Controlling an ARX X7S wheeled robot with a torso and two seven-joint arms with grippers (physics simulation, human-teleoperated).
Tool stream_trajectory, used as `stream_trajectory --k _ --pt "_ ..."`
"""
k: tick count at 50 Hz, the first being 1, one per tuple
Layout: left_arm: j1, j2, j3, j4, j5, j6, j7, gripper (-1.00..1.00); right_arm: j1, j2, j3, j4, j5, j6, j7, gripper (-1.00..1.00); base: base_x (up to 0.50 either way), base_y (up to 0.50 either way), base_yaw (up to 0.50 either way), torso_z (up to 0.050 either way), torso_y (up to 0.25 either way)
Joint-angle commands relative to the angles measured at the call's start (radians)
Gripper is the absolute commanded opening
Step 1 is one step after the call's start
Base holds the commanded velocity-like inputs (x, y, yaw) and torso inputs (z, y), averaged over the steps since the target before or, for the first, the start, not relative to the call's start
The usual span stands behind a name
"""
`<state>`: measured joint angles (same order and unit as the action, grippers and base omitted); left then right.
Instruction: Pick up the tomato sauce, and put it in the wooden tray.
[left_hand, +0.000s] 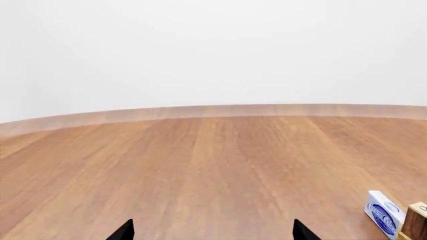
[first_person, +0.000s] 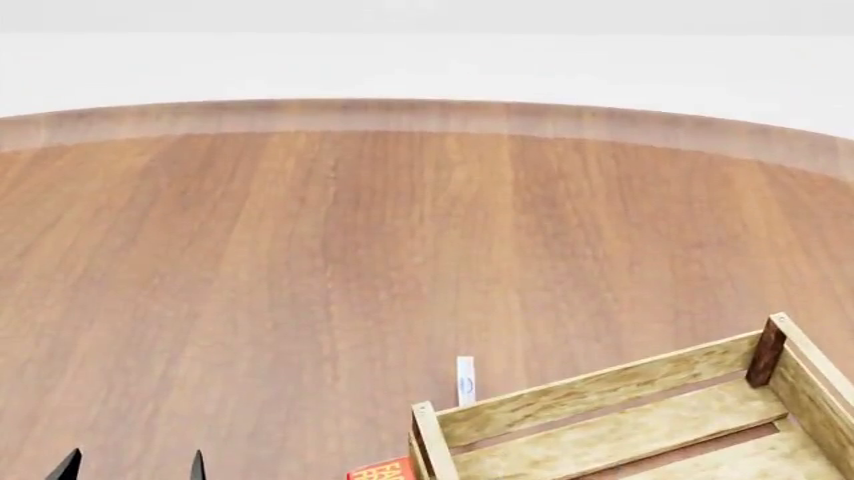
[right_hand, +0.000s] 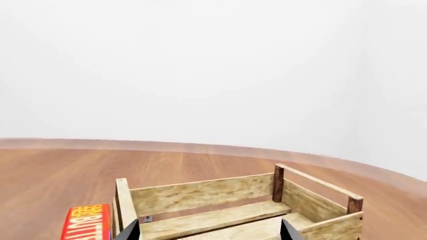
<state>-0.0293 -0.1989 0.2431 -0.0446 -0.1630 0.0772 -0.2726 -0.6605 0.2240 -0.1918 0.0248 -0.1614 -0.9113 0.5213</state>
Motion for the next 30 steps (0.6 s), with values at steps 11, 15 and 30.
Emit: stream_trajectory --k 11,15,30 --pt "-0.009 -0.003 0.012 -0.013 0.001 0.008 -0.013 1.0 0.044 -0.012 -0.037 0.158 0.018 -0.067 0.046 1.0 0.0 0.0 0.0 0.0 0.0" --pt "-0.008 -0.004 0.014 -0.007 -0.001 0.003 -0.017 1.0 0.073 -0.014 -0.056 0.189 0.031 -0.038 0.036 1.0 0.0 0.0 0.0 0.0 0.0" --pt "-0.002 -0.012 0.02 0.007 -0.005 -0.003 -0.026 1.0 0.127 -0.023 -0.094 0.282 0.034 -0.004 0.028 1.0 0.0 0.0 0.0 0.0 0.0"
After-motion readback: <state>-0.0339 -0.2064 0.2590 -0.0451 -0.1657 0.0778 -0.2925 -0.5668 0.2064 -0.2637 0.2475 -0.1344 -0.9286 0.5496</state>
